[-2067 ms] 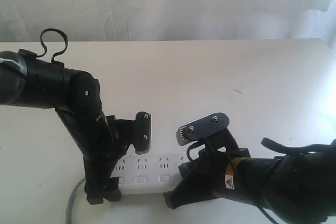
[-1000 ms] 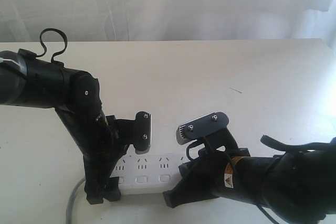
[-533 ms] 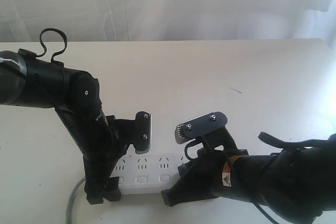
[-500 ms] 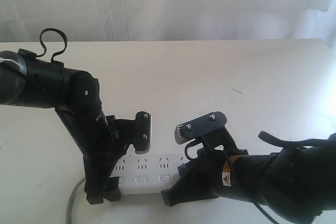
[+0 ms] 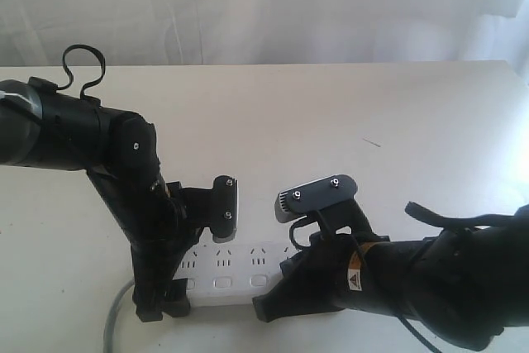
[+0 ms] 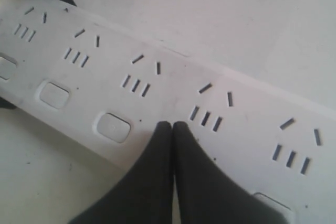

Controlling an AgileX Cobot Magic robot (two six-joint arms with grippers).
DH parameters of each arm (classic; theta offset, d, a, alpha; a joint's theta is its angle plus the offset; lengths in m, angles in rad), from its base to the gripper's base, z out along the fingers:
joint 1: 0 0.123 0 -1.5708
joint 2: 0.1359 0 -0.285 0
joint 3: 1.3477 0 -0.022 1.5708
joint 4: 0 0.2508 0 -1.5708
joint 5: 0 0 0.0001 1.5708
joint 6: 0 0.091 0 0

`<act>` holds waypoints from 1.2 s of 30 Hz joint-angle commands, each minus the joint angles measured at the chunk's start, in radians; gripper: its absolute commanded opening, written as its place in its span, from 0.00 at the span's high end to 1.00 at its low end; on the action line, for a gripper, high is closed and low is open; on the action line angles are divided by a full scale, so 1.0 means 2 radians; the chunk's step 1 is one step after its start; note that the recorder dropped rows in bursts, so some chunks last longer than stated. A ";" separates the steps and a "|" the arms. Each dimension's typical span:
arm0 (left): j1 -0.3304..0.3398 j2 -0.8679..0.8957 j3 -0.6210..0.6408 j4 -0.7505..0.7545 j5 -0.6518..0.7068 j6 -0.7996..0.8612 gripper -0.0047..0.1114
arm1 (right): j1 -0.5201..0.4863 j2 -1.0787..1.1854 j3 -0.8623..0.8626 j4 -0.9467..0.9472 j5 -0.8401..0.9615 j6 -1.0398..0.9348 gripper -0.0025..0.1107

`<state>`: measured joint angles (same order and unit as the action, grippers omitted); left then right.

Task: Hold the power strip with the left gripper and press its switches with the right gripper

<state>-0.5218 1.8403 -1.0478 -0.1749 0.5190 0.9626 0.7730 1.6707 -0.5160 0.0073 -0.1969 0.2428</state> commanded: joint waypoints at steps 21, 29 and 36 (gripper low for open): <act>0.000 0.017 0.013 -0.011 0.051 0.002 0.96 | -0.003 -0.142 0.061 0.031 -0.004 -0.050 0.98; 0.000 0.017 0.013 0.003 0.062 0.003 0.96 | -0.025 -0.140 0.061 0.159 0.009 -0.182 0.98; 0.000 0.017 0.013 0.004 0.060 0.003 0.96 | -0.033 -0.125 0.065 0.159 0.031 -0.186 0.98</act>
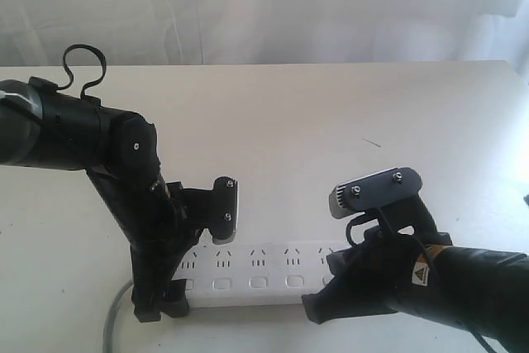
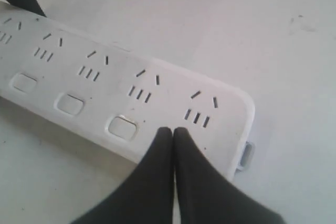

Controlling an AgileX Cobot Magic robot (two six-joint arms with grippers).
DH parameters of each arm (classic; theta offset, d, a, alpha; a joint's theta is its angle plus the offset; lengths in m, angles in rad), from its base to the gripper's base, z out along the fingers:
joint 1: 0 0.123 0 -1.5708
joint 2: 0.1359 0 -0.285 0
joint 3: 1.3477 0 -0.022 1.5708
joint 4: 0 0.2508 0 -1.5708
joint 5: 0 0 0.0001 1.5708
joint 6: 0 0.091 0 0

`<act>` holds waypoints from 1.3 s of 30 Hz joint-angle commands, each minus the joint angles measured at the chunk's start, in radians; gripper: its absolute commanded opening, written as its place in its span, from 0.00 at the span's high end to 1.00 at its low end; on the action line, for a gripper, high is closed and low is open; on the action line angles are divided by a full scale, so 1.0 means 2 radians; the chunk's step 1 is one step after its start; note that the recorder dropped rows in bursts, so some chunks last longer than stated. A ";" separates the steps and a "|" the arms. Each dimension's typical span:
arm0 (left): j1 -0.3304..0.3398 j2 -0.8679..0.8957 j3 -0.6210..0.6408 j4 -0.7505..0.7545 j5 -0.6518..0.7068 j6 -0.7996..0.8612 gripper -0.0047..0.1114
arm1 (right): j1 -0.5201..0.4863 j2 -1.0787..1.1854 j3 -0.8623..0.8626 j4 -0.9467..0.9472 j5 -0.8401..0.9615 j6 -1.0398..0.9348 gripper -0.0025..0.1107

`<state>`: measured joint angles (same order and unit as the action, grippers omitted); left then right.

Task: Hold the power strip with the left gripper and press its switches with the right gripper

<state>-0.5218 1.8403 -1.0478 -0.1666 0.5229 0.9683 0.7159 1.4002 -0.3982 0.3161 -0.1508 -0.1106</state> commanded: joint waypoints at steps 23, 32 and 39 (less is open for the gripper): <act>0.000 0.017 0.013 -0.001 0.050 0.000 0.96 | -0.004 0.063 0.014 0.001 -0.072 0.014 0.98; 0.000 0.017 0.013 -0.002 0.049 0.000 0.96 | -0.003 0.063 0.014 0.001 -0.072 0.018 0.98; 0.000 0.017 0.013 -0.003 0.049 0.000 0.96 | -0.003 0.063 0.014 0.001 -0.067 0.018 0.98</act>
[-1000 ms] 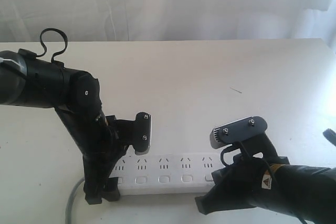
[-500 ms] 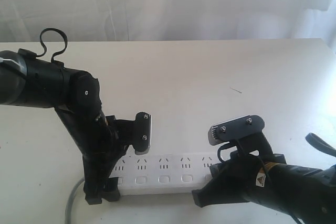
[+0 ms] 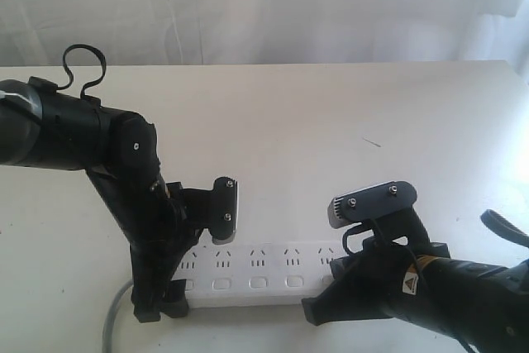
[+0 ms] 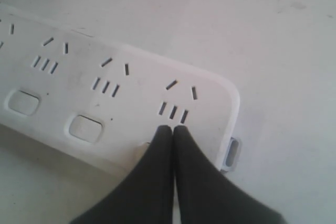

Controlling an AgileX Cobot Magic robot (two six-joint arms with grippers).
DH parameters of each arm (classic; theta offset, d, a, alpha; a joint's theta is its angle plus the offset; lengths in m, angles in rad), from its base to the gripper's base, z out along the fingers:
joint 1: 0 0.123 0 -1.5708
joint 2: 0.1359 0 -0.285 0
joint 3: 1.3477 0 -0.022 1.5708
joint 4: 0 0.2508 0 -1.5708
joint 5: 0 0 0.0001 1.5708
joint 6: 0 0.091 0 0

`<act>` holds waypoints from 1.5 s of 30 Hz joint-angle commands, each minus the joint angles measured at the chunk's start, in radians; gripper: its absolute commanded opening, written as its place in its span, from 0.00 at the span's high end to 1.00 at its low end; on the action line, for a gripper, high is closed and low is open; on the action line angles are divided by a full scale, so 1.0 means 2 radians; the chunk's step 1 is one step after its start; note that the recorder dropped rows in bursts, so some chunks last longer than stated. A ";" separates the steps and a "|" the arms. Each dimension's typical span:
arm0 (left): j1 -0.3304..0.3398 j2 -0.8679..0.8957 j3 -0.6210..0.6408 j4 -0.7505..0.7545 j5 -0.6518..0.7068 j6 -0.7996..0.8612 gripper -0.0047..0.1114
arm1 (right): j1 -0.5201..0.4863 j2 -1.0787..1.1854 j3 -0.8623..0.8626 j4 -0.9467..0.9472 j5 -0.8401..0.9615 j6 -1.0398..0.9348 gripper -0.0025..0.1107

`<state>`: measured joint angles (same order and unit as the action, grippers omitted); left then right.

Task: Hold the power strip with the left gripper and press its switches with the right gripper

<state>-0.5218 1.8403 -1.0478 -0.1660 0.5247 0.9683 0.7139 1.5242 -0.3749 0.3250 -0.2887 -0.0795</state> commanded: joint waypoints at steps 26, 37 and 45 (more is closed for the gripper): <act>0.000 0.017 0.013 -0.007 0.049 -0.001 0.96 | -0.002 0.002 0.003 -0.052 0.021 0.002 0.98; 0.000 0.017 0.013 -0.007 0.049 -0.001 0.96 | -0.002 0.089 0.000 -0.071 0.005 0.002 0.98; 0.000 0.017 0.013 -0.007 0.049 -0.001 0.96 | -0.002 0.109 0.000 -0.070 0.026 0.020 0.98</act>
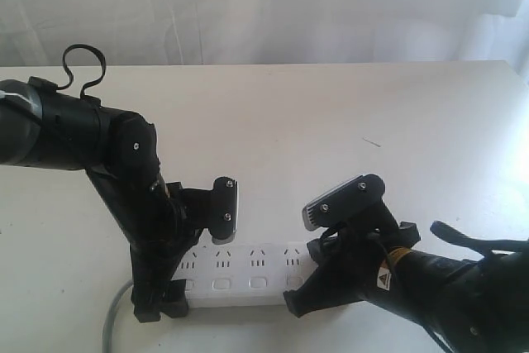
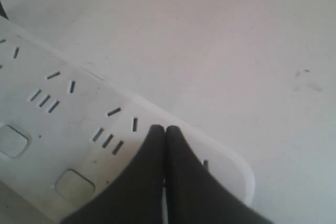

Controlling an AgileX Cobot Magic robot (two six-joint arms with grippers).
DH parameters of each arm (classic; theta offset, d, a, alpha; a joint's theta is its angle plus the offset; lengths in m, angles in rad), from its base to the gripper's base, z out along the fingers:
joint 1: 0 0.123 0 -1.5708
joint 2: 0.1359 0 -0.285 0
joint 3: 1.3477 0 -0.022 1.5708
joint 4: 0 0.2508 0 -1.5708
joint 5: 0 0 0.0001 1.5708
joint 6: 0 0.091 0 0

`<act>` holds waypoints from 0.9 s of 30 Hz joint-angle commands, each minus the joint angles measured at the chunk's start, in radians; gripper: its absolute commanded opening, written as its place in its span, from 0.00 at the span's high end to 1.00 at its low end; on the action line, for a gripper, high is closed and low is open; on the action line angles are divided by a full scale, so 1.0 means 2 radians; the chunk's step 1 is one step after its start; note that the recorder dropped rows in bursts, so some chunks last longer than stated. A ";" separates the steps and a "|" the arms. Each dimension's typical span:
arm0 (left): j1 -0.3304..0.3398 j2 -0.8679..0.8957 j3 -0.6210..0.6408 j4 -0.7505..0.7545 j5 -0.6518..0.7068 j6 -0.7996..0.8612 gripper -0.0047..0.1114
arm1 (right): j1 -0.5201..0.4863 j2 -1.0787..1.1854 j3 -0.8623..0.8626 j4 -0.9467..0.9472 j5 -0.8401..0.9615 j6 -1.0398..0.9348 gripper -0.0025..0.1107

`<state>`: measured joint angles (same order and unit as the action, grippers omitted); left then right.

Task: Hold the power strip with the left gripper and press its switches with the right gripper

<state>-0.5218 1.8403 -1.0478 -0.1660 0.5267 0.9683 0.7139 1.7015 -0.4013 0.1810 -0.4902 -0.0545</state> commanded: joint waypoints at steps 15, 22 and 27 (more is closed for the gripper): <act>0.000 0.017 0.013 -0.007 0.045 0.000 0.96 | -0.002 -0.075 0.021 0.002 0.180 0.013 0.98; 0.000 0.017 0.013 -0.007 0.047 0.000 0.96 | -0.002 -0.078 0.021 0.002 0.193 0.016 0.98; 0.000 0.017 0.013 -0.007 0.047 0.000 0.96 | -0.002 -0.077 0.021 0.002 0.193 0.016 0.98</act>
<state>-0.5218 1.8403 -1.0478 -0.1660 0.5267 0.9721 0.7139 1.5351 -0.3796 0.1833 -0.2202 -0.0283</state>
